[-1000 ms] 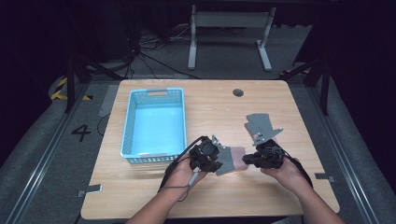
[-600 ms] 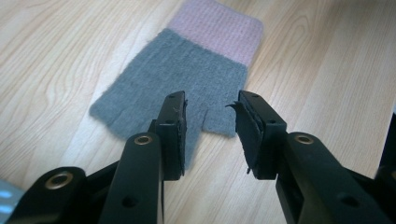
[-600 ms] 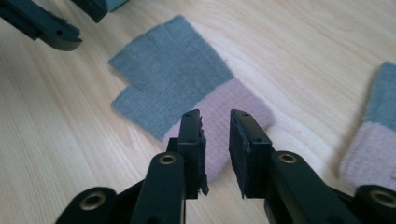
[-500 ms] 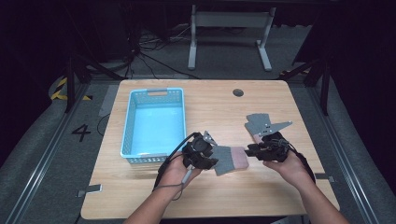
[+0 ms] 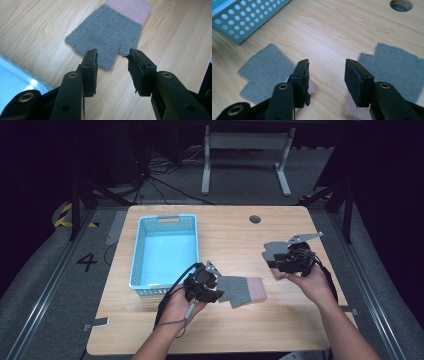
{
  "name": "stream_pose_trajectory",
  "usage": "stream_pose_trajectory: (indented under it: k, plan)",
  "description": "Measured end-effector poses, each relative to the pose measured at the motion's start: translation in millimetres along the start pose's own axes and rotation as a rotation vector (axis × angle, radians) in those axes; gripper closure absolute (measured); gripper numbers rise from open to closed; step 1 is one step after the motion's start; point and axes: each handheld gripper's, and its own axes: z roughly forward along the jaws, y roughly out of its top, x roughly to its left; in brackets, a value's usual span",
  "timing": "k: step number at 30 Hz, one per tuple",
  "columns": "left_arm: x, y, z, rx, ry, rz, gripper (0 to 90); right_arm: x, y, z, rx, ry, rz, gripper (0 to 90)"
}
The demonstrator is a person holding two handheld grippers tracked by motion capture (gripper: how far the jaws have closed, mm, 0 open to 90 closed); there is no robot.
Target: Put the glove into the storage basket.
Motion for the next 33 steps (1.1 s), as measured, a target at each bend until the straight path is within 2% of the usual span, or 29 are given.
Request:
stream_pose_trajectory:
  k: [2, 7, 10, 17, 21, 23, 26, 29, 33]
  plan:
    - [1.2, -2.3, -1.8, 0.001, 0.005, -0.005, 58.9, -6.3, 0.8, 0.9, -0.002, -0.012, 0.011, 54.5]
    - [3.7, -7.5, -8.1, 0.009, 0.023, -0.013, 57.4, -21.4, 2.1, 5.3, -0.003, -0.078, 0.035, 52.6]
    - [6.7, -8.9, -13.1, 0.001, 0.031, -0.021, 56.9, -31.3, 1.6, 10.4, -0.016, -0.086, 0.073, 50.7]
    - [12.6, -9.2, -15.0, -0.008, 0.033, -0.031, 55.3, -51.3, -2.4, 29.7, 0.036, -0.154, 0.138, 50.4]
    - [13.3, -8.9, -14.4, -0.007, 0.037, -0.03, 55.1, -60.3, -3.9, 37.7, 0.032, -0.176, 0.17, 50.6]
    - [13.2, -8.6, -14.3, -0.006, 0.035, -0.027, 55.1, -64.5, -5.5, 42.5, 0.053, -0.201, 0.178, 50.7]
    - [13.4, -8.9, -13.0, -0.004, 0.038, -0.029, 55.0, -70.6, -10.0, 48.5, 0.085, -0.21, 0.212, 50.7]
    - [13.7, -9.0, -11.9, 0.008, 0.036, -0.026, 54.9, -75.1, -14.7, 53.3, 0.108, -0.231, 0.211, 50.7]
    - [12.9, -9.3, -12.0, 0.009, 0.036, -0.026, 54.8, -78.2, -19.7, 58.6, 0.146, -0.24, 0.233, 49.9]
